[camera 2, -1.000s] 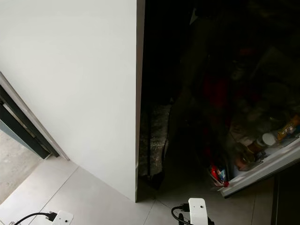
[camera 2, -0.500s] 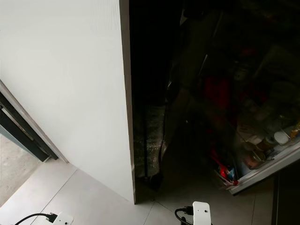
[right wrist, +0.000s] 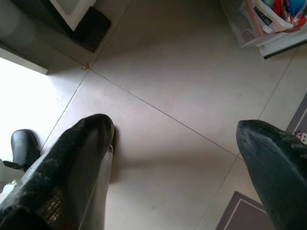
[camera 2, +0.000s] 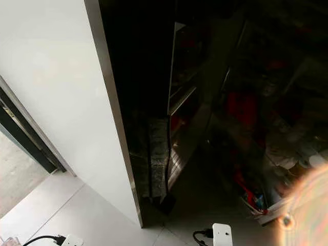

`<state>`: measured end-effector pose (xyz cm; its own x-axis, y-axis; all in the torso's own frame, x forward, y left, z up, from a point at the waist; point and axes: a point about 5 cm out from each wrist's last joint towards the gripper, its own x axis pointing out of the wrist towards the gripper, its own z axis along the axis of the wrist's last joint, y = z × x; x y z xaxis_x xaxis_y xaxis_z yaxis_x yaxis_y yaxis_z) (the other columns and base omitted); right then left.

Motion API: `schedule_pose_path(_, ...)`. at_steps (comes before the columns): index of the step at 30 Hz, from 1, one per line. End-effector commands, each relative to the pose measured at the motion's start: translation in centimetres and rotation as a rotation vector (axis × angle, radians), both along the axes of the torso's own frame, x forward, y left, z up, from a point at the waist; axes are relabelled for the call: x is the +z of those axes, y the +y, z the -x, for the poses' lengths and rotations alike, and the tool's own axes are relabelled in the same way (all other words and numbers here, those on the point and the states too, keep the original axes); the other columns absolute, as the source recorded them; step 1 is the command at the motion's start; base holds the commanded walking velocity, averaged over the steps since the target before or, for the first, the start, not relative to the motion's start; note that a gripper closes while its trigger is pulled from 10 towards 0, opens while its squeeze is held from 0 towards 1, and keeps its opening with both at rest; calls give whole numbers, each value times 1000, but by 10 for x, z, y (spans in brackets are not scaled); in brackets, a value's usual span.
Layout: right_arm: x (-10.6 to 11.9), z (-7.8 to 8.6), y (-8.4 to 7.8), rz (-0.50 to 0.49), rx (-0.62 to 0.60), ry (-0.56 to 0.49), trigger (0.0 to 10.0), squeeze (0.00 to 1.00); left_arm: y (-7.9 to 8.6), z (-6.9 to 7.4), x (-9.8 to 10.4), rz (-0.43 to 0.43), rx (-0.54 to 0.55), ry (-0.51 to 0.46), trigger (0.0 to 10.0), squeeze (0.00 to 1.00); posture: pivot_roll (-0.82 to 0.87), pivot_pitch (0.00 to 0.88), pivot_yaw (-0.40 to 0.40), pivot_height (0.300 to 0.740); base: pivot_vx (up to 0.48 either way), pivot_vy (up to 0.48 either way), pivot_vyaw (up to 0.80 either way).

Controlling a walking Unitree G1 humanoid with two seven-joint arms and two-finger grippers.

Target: Restocking fridge

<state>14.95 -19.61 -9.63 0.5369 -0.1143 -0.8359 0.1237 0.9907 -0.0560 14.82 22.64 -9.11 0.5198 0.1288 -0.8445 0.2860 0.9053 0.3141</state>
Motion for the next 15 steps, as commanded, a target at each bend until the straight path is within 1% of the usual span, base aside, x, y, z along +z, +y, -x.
schedule_pose_path(1,-3,5,4,-1,31,31,10000,0,1,14,-5,0,15,54,10000,0,60,117,-48,740,0,-319,706)
schedule_pose_path(6,-3,11,0,-13,21,18,10000,0,0,14,-6,2,16,56,10000,0,60,120,-48,740,0,-319,800)
schedule_pose_path(7,-4,14,-3,-19,10,19,10000,0,0,14,-6,3,16,56,10000,0,58,122,-49,740,0,-322,0)
schedule_pose_path(9,-5,16,-4,-13,29,29,10000,0,-1,14,-6,6,18,55,10000,0,56,122,-48,740,0,-321,0)
schedule_pose_path(12,-4,12,0,-12,48,22,10000,0,-2,14,-6,8,18,54,10000,0,54,122,-48,740,0,-322,0)
schedule_pose_path(15,-3,10,1,-6,57,16,10000,0,-3,14,-6,10,18,54,10000,0,53,123,-49,740,0,-317,760)
